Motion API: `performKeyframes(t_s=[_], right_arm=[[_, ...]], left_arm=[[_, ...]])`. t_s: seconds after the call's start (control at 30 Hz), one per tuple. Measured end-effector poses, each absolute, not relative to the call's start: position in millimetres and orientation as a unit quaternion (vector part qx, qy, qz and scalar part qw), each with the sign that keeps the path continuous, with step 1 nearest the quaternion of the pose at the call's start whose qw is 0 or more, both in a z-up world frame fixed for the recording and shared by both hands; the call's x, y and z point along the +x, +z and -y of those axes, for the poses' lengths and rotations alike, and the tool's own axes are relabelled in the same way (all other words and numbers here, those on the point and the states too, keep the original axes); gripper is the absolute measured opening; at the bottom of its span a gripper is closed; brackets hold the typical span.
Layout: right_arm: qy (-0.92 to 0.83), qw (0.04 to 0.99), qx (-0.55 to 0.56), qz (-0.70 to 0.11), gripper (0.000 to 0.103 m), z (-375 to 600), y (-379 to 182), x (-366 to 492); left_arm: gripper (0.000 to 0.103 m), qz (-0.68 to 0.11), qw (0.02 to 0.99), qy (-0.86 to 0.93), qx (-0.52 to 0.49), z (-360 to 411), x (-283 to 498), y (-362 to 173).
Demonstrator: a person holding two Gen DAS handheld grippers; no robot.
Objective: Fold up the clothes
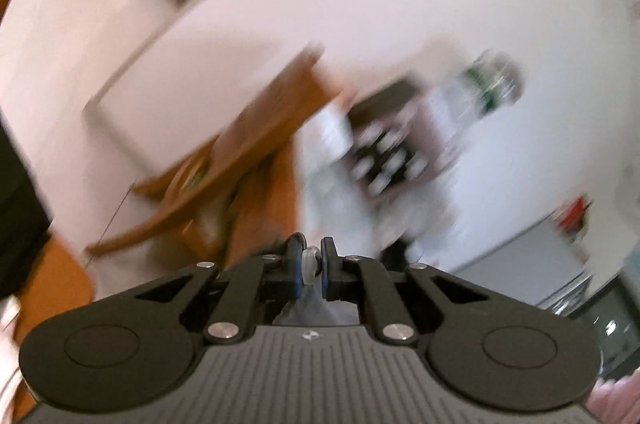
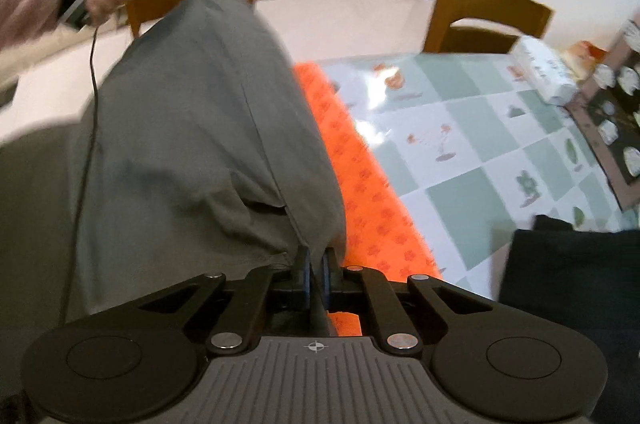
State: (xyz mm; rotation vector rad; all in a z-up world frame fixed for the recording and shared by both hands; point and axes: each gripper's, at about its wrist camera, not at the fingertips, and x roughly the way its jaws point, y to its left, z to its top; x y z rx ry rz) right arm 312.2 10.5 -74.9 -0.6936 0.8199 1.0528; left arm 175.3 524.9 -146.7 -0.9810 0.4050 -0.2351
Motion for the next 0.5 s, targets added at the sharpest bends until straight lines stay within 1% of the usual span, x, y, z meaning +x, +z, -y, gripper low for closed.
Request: performKeyframes(t_s=[0.07, 0.2, 0.27, 0.4, 0.5], right_arm=[[0.482, 0.755, -0.233, -0.378, 0.007, 5.2, -47.3, 318.3], [0.504, 0.754, -0.179, -0.381, 0.005, 22.8, -6.7, 305.5], [0.516, 0.749, -0.173, -0.379, 0.005, 30.5, 6.9, 292.8], [0.536, 0.721, -0.212, -0.386, 0.005, 26.0, 23.1, 257.0], [0.567, 0.693, -0.191, -0.401, 0.005, 29.9, 37.6, 242.2]], left_arm=[[0.009, -0.16, 0.864, -0.118, -0.463, -523.5, 159.6, -117.4], [0.009, -0.108, 0.869, -0.125, -0.467, -519.3, 127.5, -71.9], [0.009, -0.1, 0.868, -0.121, -0.471, -516.7, 110.7, -61.7], [0.009, -0.095, 0.869, -0.104, -0.474, -505.8, 72.4, -49.4], [0.009, -0.072, 0.863, -0.091, -0.491, -503.2, 38.3, -32.4]])
